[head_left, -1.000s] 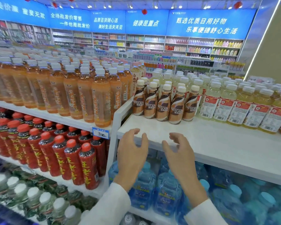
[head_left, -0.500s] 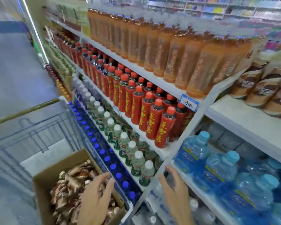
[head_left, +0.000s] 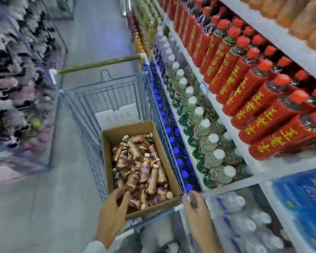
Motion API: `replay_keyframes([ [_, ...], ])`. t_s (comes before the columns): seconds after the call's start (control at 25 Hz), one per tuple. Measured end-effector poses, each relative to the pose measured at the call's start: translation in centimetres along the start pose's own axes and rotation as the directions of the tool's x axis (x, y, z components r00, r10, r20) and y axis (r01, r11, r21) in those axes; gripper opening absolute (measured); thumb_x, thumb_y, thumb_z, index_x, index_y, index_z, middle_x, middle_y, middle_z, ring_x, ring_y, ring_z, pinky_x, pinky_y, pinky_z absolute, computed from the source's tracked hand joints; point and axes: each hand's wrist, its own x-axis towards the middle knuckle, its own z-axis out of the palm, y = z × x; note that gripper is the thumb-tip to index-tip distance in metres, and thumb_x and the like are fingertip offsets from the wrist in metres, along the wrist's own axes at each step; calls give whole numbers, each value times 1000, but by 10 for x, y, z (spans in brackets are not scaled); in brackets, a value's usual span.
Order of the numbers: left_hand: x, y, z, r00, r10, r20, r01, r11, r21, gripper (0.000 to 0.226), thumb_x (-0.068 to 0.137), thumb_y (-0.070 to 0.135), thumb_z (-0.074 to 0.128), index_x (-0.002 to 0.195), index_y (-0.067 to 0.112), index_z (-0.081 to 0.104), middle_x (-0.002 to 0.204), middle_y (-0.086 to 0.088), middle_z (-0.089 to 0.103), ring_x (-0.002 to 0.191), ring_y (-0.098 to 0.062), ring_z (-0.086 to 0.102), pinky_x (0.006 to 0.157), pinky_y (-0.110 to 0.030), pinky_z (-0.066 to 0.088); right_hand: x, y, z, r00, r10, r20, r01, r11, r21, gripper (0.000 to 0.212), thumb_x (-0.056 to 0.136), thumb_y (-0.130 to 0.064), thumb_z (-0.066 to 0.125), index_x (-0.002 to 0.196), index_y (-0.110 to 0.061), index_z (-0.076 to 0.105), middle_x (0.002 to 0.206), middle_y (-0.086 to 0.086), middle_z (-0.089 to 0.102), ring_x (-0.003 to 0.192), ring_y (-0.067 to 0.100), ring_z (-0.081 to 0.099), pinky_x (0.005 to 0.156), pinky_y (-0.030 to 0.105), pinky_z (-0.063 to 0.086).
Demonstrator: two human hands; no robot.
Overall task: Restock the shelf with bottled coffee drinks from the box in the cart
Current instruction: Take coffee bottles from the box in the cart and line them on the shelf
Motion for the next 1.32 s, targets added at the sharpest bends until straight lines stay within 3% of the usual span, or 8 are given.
replay_keyframes([
  [0.2,43,-43,17,991,-129,16,128,991,40,31,99,43,60,121,20,66,116,-2,73,106,-20,66,90,-36,52,9,2,34,993,75,87,-65,991,-116,38,100,-42,60,135,-29,53,132,-12,57,126,13,53,104,35,44],
  [0.36,94,-51,44,964,-232,130,201,956,212,52,101,44,54,139,9,54,135,-14,63,121,-32,60,95,-36,47,18,-3,49,995,46,87,-32,987,-155,29,100,-36,61,127,-31,55,125,-10,59,120,12,55,92,27,41],
  [0.44,118,-55,57,941,-286,179,225,928,298,52,102,41,54,139,5,51,137,-19,61,122,-36,59,97,-39,47,21,-4,55,995,43,88,-28,986,-164,29,99,-35,62,127,-29,58,125,-9,62,120,13,56,93,29,44],
  [0.56,148,-65,79,912,-333,239,215,885,414,51,102,38,53,139,4,47,141,-20,55,126,-38,55,102,-43,47,27,2,61,996,50,80,-32,978,-208,37,98,-42,61,133,-29,58,130,-11,62,122,11,55,105,39,45],
  [0.8,197,-82,118,897,-330,295,74,768,636,69,101,42,53,159,18,23,154,-17,43,142,-37,38,120,-47,29,26,19,79,988,123,87,-105,976,-189,33,98,-46,60,130,-38,57,130,-19,61,124,6,54,104,32,43],
  [0.96,213,-93,140,890,-409,204,156,690,707,73,97,48,57,156,16,27,153,-16,44,142,-37,37,118,-50,32,26,26,93,982,159,105,-137,972,-190,39,98,-43,60,134,-29,57,134,-12,60,127,8,53,105,30,44],
  [1.12,221,-102,143,883,-422,207,196,730,654,68,95,42,60,149,10,36,142,-17,52,133,-37,46,110,-51,42,31,24,106,975,156,159,-118,967,-225,39,99,-46,59,134,-32,56,136,-13,59,127,6,52,101,27,43],
  [1.32,196,-95,99,862,-437,257,393,896,206,68,92,37,71,142,4,39,141,-15,53,128,-35,54,109,-46,44,44,7,114,966,136,221,-80,967,-243,44,98,-51,57,139,-36,51,140,-17,55,130,7,49,109,37,44],
])
